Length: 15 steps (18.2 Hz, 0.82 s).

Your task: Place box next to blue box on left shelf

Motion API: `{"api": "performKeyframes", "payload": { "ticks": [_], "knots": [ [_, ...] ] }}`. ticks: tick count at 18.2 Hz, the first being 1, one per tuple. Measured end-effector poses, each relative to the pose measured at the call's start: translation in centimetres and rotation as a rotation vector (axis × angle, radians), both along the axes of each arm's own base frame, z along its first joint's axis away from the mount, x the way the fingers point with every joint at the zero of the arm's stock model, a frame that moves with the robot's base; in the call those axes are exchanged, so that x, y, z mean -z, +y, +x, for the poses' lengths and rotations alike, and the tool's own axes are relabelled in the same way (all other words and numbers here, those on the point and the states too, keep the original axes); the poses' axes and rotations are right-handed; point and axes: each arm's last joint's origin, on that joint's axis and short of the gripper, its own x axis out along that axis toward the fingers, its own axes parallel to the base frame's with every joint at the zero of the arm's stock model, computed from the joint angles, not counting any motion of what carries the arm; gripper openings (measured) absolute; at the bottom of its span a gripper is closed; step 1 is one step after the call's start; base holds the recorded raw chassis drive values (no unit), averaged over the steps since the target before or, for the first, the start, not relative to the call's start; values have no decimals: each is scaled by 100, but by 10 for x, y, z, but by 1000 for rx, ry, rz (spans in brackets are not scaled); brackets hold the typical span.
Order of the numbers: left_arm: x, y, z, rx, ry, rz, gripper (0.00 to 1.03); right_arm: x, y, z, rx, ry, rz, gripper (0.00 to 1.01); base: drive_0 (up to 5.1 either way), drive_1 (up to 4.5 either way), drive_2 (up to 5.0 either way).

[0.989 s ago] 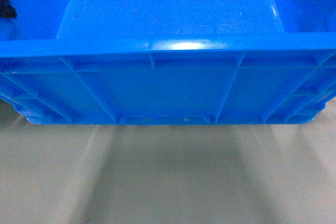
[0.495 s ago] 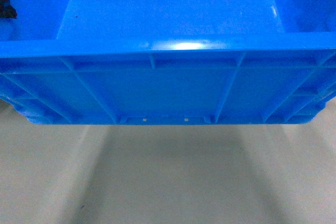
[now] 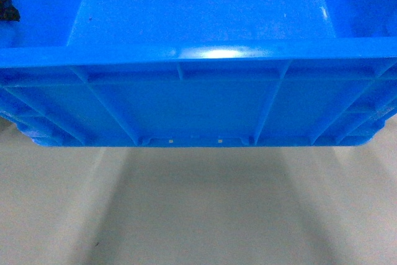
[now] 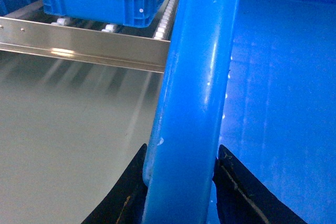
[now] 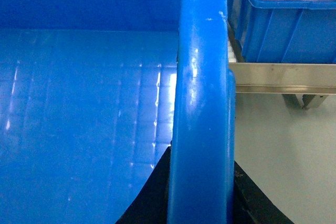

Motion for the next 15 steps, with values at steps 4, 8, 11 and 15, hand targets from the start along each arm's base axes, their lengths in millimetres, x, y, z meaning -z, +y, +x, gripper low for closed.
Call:
{"api": "performKeyframes", "payload": {
  "ticks": [4,8,11,15],
  "knots": [
    [0,0,0,0,-4,-1,32,-1,0,0,-1,-6,0,18,1,107,-105],
    [0,0,0,0,1,0,32,-1,0,0,-1,-2,0,18,10,436,-415],
    [0,0,0,0,-1,-1,32,-1,0,0,-1,-2,0,18,7,433,-419],
    [0,0,0,0,-4,-1,32,-1,0,0,0,-5,1,18,7,432,-419]
  ]
}}
